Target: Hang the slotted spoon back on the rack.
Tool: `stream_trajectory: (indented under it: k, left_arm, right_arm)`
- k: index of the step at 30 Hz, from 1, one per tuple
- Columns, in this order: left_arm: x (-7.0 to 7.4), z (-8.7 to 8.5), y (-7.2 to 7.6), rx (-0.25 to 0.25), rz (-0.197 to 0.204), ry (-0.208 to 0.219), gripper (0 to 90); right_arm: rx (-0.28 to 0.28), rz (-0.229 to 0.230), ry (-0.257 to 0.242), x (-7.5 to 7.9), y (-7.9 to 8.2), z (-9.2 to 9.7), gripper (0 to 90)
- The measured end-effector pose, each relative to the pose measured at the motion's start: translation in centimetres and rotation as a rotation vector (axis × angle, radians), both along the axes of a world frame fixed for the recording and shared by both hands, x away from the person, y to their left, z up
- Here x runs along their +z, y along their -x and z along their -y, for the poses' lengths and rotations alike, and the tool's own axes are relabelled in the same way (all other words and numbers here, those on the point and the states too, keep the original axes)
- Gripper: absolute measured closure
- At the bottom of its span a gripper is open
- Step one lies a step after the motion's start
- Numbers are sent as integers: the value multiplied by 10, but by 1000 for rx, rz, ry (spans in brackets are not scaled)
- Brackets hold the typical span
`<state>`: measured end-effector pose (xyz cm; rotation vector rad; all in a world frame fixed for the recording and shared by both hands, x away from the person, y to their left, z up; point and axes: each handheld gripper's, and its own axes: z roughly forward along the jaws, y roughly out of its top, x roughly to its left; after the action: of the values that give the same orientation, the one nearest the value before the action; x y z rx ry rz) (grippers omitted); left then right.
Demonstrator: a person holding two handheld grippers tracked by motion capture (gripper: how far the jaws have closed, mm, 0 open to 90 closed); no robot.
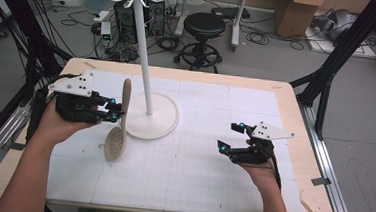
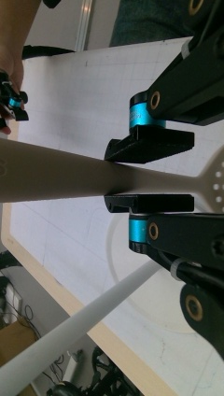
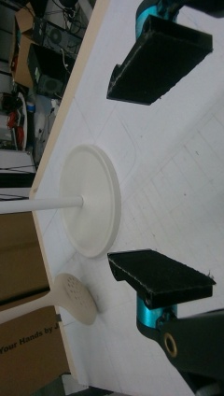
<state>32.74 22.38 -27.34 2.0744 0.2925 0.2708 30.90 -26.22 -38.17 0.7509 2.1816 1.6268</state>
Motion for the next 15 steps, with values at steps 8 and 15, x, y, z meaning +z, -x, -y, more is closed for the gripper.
stream_trajectory:
  k: [8, 15]
  left_arm:
    - [21, -8, -4, 3, 8, 10, 740]
    - [41, -12, -11, 22, 9, 3, 740]
  right_arm:
    - [2, 4, -1, 0, 0, 0, 177]
    - [1, 9, -6, 1, 1, 0, 178]
